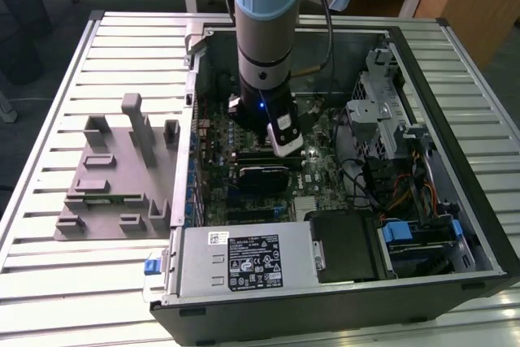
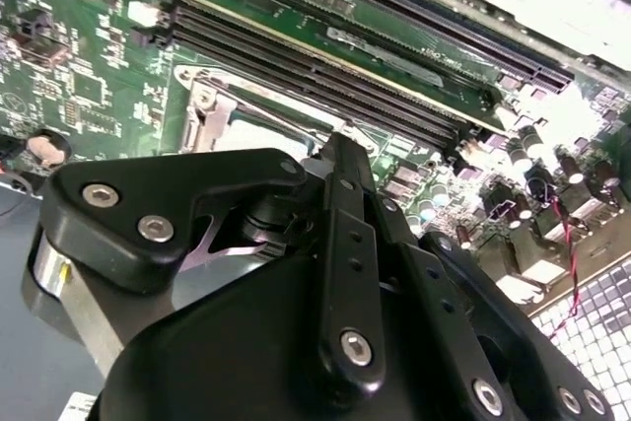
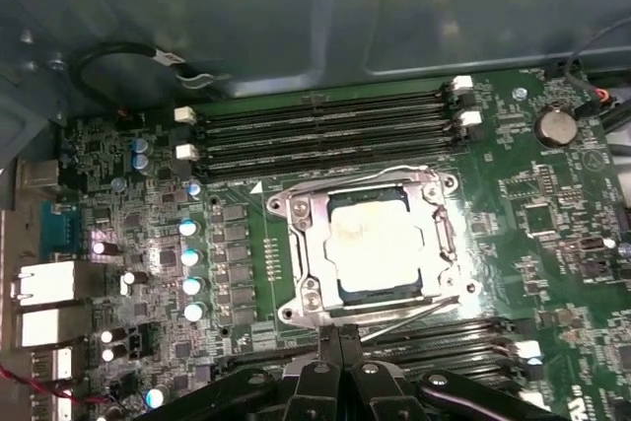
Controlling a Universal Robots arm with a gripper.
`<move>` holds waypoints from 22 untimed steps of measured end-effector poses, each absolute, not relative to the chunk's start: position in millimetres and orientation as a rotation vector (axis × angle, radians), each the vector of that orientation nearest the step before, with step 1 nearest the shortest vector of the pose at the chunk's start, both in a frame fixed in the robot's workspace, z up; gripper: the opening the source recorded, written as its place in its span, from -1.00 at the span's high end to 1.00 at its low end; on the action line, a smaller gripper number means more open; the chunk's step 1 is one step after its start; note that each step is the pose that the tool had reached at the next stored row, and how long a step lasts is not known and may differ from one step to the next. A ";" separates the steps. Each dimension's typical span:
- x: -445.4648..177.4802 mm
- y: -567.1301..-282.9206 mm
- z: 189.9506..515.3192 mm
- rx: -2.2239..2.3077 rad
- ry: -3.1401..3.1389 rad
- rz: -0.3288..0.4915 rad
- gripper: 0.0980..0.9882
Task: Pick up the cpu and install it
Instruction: 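Install the second cpu locking lever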
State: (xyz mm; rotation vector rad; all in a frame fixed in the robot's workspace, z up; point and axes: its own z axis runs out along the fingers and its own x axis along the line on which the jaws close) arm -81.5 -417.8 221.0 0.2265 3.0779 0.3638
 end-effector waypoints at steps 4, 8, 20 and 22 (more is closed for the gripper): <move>-85.1 -418.9 216.4 0.226 3.077 0.373 0.98; -87.6 -421.2 211.1 0.226 3.077 0.379 0.98; -91.9 -427.4 200.5 0.227 3.071 0.453 0.98; -92.1 -427.6 198.5 0.227 3.071 0.462 0.98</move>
